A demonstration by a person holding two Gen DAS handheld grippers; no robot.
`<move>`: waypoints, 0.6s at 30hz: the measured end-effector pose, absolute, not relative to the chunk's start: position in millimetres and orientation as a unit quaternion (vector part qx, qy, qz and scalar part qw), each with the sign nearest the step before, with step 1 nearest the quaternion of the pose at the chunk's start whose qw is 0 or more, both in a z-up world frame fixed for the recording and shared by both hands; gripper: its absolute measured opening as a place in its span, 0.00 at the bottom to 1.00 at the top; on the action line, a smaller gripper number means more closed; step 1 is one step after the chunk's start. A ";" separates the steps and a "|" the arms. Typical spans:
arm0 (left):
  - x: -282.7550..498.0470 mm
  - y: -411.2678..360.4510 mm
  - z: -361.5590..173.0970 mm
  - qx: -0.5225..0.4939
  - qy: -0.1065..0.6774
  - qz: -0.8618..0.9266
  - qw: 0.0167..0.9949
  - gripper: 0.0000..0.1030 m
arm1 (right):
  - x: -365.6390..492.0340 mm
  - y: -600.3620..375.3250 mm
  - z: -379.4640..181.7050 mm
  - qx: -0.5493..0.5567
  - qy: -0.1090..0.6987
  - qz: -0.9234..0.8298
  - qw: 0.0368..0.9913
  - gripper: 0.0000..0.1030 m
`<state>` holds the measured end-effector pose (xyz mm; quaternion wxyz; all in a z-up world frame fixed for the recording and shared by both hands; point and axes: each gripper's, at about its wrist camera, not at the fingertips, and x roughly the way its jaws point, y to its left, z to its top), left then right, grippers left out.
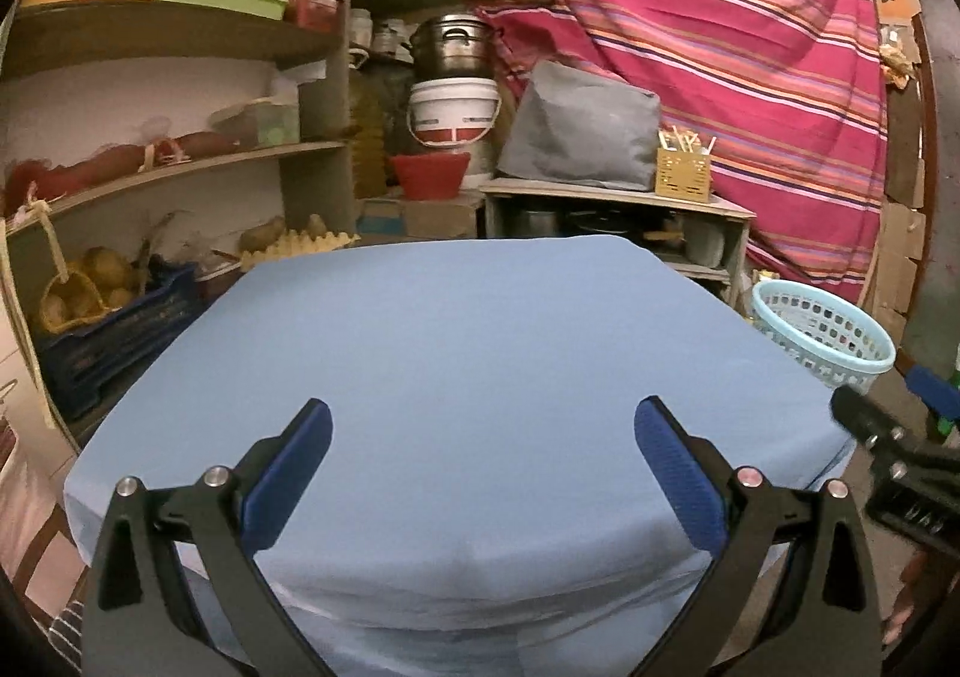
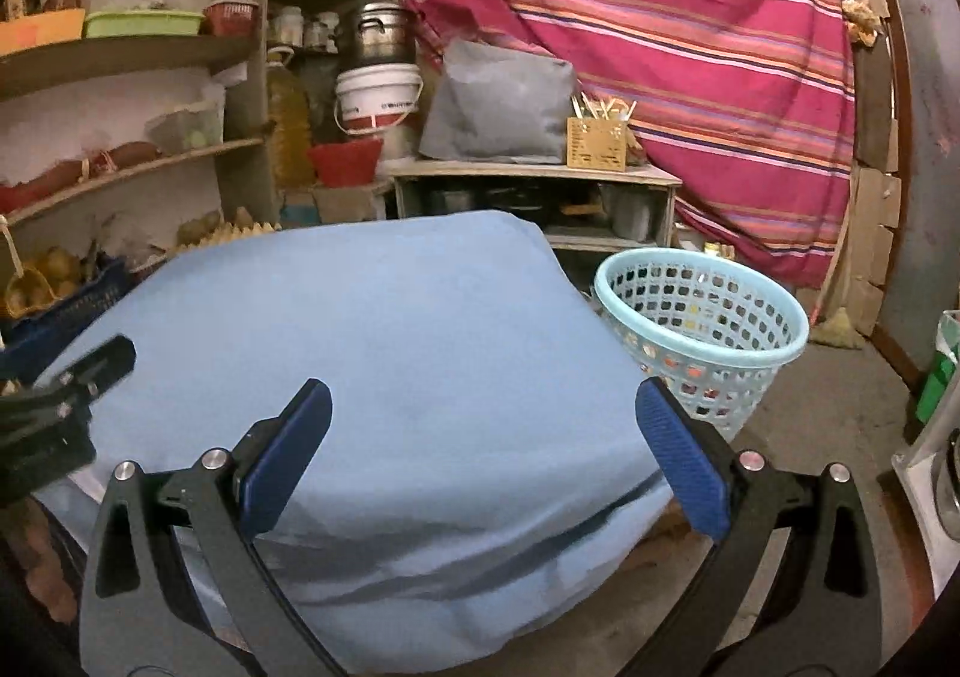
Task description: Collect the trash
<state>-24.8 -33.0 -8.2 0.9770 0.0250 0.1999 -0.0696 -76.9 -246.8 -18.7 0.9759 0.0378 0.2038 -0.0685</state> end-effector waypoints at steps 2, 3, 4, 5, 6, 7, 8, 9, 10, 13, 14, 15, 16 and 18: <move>-23.6 -29.2 -11.4 0.024 0.203 -0.065 0.977 0.96 | -77.4 -247.1 -18.0 0.039 0.201 -0.071 0.976 0.96; -23.0 -28.0 -12.2 0.023 0.204 -0.065 0.977 0.96 | -77.1 -247.3 -17.8 0.041 0.201 -0.071 0.976 0.96; -22.2 -26.7 -13.1 0.022 0.204 -0.064 0.977 0.96 | -76.7 -247.2 -17.7 0.043 0.201 -0.071 0.976 0.96; -22.0 -25.9 -13.5 0.021 0.204 -0.062 0.977 0.96 | -75.6 -247.7 -18.1 0.045 0.202 -0.072 0.976 0.96; -21.8 -25.5 -14.1 0.022 0.204 -0.062 0.977 0.96 | -75.3 -249.0 -17.9 0.046 0.203 -0.072 0.976 0.96; -21.7 -25.6 -14.5 0.022 0.203 -0.061 0.977 0.96 | -75.0 -249.7 -17.9 0.048 0.202 -0.074 0.975 0.96; -21.4 -26.0 -14.8 0.022 0.203 -0.061 0.977 0.96 | -76.5 -250.0 -17.4 0.049 0.202 -0.074 0.975 0.96; -21.0 -25.0 -14.6 0.021 0.204 -0.062 0.977 0.96 | -76.6 -251.0 -16.9 0.049 0.201 -0.074 0.975 0.96; -20.9 -24.7 -14.7 0.021 0.205 -0.064 0.976 0.96 | -77.7 -250.5 -16.9 0.050 0.200 -0.074 0.976 0.96; -21.8 -24.9 -13.6 0.022 0.203 -0.065 0.977 0.96 | -79.0 -250.9 -15.7 0.049 0.199 -0.074 0.976 0.96; -22.5 -24.7 -13.2 0.024 0.200 -0.065 0.977 0.96 | -79.4 -250.4 -15.7 0.049 0.199 -0.072 0.976 0.96; -22.7 -25.3 -12.3 0.025 0.199 -0.063 0.978 0.96 | -79.9 -249.9 -15.3 0.049 0.199 -0.071 0.976 0.96; -23.4 -25.7 -11.8 0.027 0.196 -0.063 0.978 0.96 | -80.4 -249.2 -14.7 0.047 0.198 -0.071 0.977 0.96; -24.5 -25.4 -10.5 0.027 0.193 -0.062 0.979 0.96 | -80.7 -247.3 -14.4 0.042 0.197 -0.072 0.977 0.96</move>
